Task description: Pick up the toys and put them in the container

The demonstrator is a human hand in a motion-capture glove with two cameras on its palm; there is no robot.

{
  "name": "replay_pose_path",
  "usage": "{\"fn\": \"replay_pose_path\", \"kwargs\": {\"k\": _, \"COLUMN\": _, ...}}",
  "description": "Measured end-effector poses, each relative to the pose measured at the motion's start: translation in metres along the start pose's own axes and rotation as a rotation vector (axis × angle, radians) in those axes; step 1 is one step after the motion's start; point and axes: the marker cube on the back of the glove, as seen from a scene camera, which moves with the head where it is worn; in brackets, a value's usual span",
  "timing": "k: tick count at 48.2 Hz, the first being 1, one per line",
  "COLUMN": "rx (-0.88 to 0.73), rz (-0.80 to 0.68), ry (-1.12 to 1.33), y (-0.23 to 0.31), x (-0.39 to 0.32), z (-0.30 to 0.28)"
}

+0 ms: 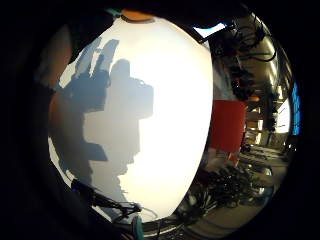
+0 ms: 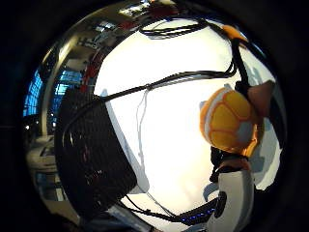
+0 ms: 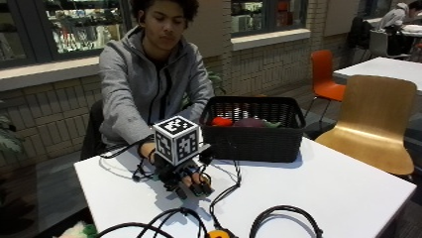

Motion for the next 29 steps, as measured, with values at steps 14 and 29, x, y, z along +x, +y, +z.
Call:
{"fn": "replay_pose_path", "kwargs": {"k": 14, "rx": 0.028, "rz": -0.029, "ry": 0.038, "y": 0.005, "x": -0.002, "z": -0.007}}
{"fn": "replay_pose_path", "kwargs": {"k": 29, "rx": 0.098, "rz": -0.115, "ry": -0.007, "y": 0.022, "x": -0.014, "z": -0.047}}
